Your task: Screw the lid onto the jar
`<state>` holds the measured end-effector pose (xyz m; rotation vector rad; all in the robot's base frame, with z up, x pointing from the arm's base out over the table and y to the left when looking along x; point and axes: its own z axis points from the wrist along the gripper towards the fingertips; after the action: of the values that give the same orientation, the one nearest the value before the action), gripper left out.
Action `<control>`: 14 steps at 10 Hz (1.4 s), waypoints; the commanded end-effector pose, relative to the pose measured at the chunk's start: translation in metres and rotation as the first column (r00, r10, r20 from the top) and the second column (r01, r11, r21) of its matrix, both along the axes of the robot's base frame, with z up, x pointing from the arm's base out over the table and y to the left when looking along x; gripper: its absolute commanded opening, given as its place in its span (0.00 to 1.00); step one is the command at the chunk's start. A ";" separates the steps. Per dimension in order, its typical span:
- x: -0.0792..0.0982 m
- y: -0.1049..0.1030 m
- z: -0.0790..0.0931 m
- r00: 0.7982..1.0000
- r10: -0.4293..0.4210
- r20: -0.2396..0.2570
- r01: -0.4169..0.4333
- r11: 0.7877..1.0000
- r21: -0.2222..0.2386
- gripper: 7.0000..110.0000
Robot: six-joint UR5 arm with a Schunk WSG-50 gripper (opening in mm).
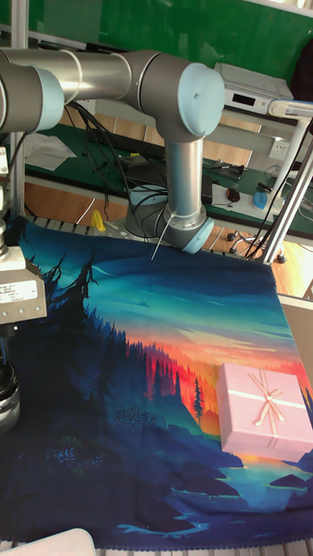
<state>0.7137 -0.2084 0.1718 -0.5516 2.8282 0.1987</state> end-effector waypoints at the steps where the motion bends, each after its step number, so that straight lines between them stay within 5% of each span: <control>1: 0.001 0.000 0.002 1.000 0.001 0.004 -0.001 1.000 0.007 0.00; 14: 0.001 0.001 0.000 1.000 0.009 -0.006 -0.009 1.000 0.007 0.00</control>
<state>0.7129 -0.2097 0.1695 -0.5672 2.8385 0.1966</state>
